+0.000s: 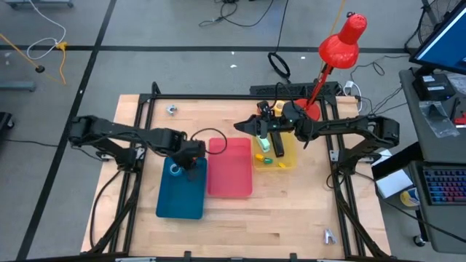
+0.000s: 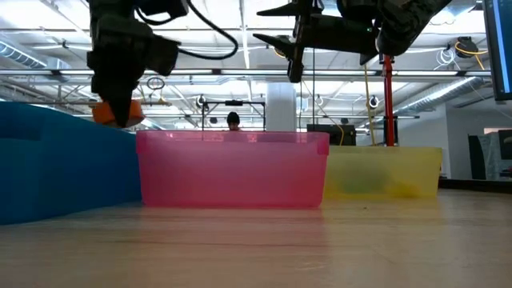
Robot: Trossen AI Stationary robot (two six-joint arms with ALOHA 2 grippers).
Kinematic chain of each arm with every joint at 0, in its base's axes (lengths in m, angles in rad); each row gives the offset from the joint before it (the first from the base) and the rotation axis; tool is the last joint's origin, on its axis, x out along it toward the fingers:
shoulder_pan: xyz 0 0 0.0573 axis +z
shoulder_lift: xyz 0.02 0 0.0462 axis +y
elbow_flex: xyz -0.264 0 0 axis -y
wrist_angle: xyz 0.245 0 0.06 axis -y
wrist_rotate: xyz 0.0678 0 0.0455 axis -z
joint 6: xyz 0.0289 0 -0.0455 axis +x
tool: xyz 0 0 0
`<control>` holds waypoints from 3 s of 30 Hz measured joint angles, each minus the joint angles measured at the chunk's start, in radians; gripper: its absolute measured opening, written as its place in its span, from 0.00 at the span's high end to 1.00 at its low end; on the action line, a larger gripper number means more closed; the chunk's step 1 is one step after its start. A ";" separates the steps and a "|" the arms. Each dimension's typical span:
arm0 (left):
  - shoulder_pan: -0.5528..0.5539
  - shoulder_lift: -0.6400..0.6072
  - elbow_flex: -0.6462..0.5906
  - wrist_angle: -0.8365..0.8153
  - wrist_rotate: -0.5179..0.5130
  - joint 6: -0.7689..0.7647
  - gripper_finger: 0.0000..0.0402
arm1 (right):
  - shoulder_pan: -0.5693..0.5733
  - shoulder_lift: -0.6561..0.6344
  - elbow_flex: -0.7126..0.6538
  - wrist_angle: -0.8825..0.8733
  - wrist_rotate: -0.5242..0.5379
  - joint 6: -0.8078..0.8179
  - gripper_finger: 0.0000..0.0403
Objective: Pick and place Stapler, Stapler remover, tape
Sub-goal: Put the orange tape into the blue bin, then put the yellow tape into the blue bin
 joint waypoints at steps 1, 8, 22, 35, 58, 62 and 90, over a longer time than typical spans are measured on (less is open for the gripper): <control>-0.009 0.012 0.001 0.008 0.001 -0.002 0.91 | 0.000 0.000 0.000 0.001 0.000 0.000 0.62; -0.083 0.094 0.002 0.055 0.019 -0.077 0.91 | 0.000 0.000 0.000 0.000 -0.003 0.000 0.62; -0.129 0.154 -0.038 0.101 -0.057 -0.193 0.89 | 0.000 0.000 -0.001 0.000 -0.033 -0.001 0.61; -0.128 0.215 -0.047 0.139 -0.120 -0.216 0.88 | 0.000 0.000 -0.001 0.008 -0.082 -0.005 0.61; -0.097 0.031 -0.012 0.079 -0.116 -0.411 0.50 | -0.010 -0.018 -0.001 0.033 -0.165 -0.120 0.61; -0.097 -0.086 0.001 0.109 -0.189 -0.458 0.50 | -0.032 -0.043 0.001 -0.017 -0.185 -0.204 0.61; 0.128 -0.292 0.004 0.456 -0.549 -0.009 0.50 | -0.424 -0.012 0.273 -1.154 0.398 -0.750 0.68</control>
